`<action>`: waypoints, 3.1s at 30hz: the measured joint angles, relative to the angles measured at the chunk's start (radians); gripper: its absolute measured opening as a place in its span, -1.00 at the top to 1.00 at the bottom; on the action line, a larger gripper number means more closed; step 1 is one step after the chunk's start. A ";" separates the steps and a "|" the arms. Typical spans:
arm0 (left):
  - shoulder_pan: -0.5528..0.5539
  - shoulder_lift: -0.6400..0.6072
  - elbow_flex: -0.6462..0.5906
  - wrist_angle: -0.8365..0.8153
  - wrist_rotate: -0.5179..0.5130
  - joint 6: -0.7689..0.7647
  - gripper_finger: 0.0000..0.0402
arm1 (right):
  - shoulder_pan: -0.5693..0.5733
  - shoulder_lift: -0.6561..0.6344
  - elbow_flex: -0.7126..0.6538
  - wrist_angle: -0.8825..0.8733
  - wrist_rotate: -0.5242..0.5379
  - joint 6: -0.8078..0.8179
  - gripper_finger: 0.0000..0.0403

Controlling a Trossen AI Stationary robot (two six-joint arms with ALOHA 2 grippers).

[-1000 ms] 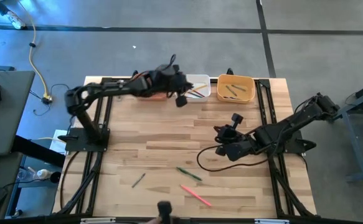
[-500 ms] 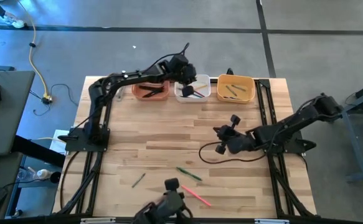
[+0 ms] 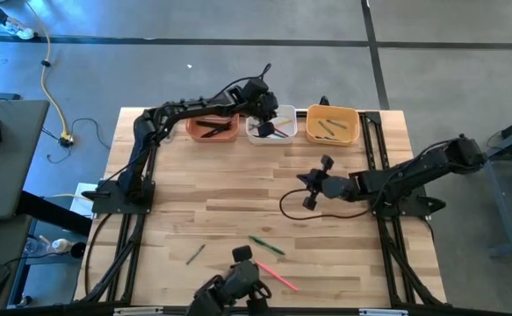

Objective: Sort crayons/erasers/pens/pencils in bins
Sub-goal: Put the red pencil into the white bin, then put the green pen into the orange bin

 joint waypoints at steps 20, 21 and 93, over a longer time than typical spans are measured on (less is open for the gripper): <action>-0.006 -0.047 -0.042 0.075 0.004 -0.001 0.99 | -0.019 0.000 -0.029 0.035 -0.063 -0.021 1.00; -0.009 -0.057 -0.060 0.101 0.003 -0.007 1.00 | -0.019 0.000 -0.045 0.067 -0.078 -0.026 1.00; -0.901 -0.713 -1.385 1.345 -0.458 -0.511 1.00 | 0.411 0.741 0.567 -0.282 -0.221 0.534 0.87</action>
